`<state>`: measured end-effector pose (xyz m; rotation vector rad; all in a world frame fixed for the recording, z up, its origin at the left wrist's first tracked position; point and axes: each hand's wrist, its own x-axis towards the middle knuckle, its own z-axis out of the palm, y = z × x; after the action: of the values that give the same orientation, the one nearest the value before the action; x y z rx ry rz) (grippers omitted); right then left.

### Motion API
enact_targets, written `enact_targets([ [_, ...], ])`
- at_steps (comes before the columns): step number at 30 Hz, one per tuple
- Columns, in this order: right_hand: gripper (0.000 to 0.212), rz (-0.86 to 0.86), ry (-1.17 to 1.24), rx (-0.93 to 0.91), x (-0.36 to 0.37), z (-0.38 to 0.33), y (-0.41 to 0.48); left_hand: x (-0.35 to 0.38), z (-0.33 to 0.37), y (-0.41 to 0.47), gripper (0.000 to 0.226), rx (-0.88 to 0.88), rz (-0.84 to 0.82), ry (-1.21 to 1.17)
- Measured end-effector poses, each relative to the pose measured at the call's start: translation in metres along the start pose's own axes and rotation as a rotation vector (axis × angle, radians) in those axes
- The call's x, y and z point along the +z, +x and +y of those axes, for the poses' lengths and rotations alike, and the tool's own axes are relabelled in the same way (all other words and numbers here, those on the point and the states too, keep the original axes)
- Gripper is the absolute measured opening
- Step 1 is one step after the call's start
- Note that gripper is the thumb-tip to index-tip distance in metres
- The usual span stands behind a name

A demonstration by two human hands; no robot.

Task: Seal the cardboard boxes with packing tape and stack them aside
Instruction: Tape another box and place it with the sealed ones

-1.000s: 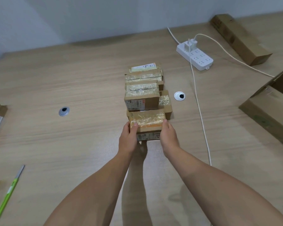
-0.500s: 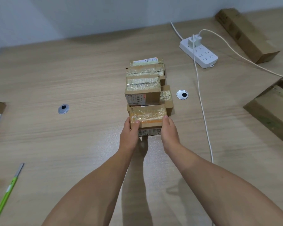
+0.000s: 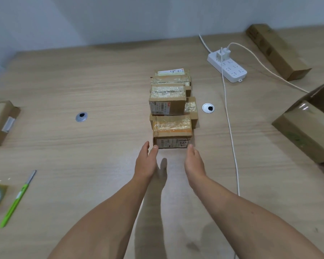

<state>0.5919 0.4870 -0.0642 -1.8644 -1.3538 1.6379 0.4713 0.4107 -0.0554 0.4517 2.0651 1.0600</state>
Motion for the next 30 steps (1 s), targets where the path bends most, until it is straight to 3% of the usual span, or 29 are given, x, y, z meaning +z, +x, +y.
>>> enact_targets([
  [5,0.055,-0.136,-0.219,0.007,0.013,0.014,-0.027,-0.019,-0.024,-0.024,0.054,-0.010,0.020,0.013],
  [15,0.045,-0.413,-0.420,-0.249,0.082,0.021,-0.079,-0.104,-0.070,-0.061,0.048,-0.044,0.172,0.143],
  [18,0.050,-0.484,-0.644,-0.370,0.112,0.023,-0.099,-0.139,-0.095,-0.070,0.050,-0.039,0.193,0.272],
  [23,0.051,-0.572,-1.038,-0.527,0.161,0.020,-0.140,-0.200,-0.135,-0.081,0.052,-0.060,0.210,0.734],
  [30,0.052,-0.607,-1.006,-0.554,0.258,0.026,-0.207,-0.305,-0.185,-0.095,0.056,-0.120,0.242,0.689],
])
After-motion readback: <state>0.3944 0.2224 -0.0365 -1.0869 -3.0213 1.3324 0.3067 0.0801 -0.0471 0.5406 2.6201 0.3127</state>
